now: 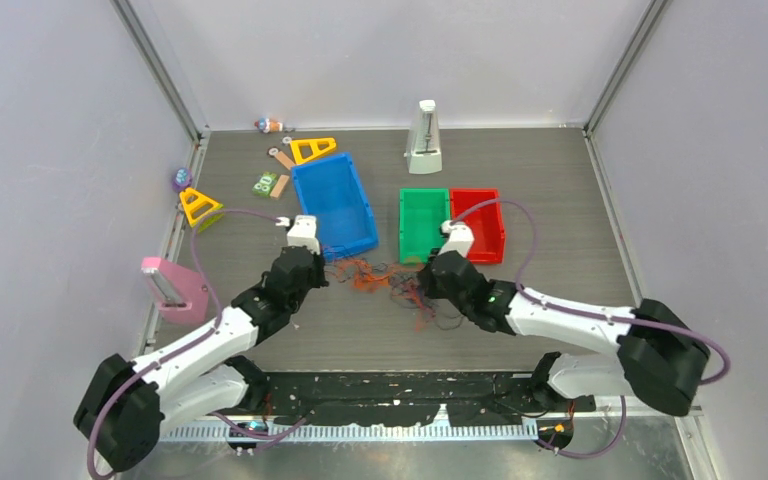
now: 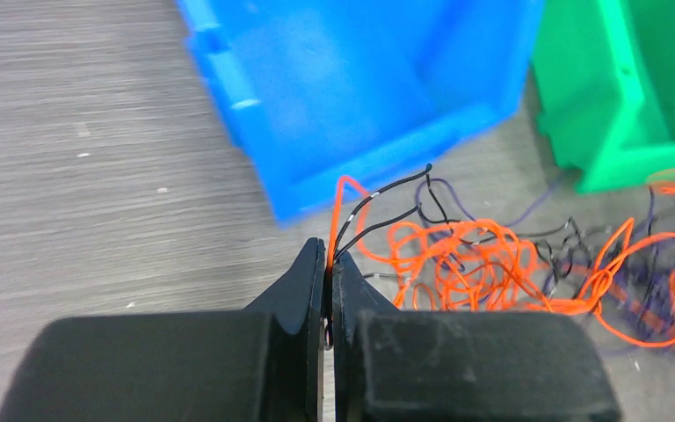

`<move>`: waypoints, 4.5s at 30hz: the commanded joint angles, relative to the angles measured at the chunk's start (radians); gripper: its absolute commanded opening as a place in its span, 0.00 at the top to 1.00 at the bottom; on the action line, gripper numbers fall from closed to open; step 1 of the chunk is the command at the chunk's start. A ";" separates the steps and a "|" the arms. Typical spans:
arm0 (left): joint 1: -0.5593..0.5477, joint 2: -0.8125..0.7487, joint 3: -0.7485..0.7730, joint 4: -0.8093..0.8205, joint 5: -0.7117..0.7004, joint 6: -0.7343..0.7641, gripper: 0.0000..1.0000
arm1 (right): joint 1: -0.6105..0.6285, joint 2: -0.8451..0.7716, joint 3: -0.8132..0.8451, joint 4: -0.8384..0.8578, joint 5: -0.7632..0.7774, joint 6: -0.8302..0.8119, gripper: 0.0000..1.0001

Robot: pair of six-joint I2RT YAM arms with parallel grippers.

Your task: Untangle the cables

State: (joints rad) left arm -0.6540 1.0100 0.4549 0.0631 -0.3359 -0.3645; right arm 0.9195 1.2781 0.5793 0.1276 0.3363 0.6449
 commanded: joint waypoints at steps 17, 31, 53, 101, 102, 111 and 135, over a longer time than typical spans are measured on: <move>0.017 -0.084 -0.026 -0.021 -0.161 -0.004 1.00 | -0.074 -0.628 -0.095 -0.712 0.577 0.268 0.54; 0.017 -0.077 -0.047 0.058 -0.005 0.028 1.00 | 0.018 -0.158 0.126 -0.247 -0.045 -0.322 0.00; 0.017 -0.163 -0.081 0.022 -0.176 -0.021 1.00 | 0.035 0.199 0.184 -0.396 0.264 0.032 0.73; -0.102 0.013 -0.013 0.208 0.413 0.185 0.22 | -0.310 -0.515 -0.099 -0.241 -0.418 -0.208 0.87; -0.112 0.018 -0.012 0.229 0.458 0.191 0.21 | -0.309 -0.509 -0.096 -0.238 -0.429 -0.208 0.87; -0.118 0.106 -0.001 0.378 0.814 0.148 0.19 | -0.281 -0.446 -0.065 -0.205 -0.513 -0.225 0.87; -0.176 0.239 0.133 0.140 0.455 0.164 1.00 | -0.184 -0.430 0.043 -0.406 0.022 -0.130 0.77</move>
State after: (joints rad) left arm -0.8322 1.3293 0.6220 0.2363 0.3363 -0.2047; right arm 0.7399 0.8402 0.5682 -0.1703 0.0513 0.4587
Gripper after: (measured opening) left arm 0.009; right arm 0.176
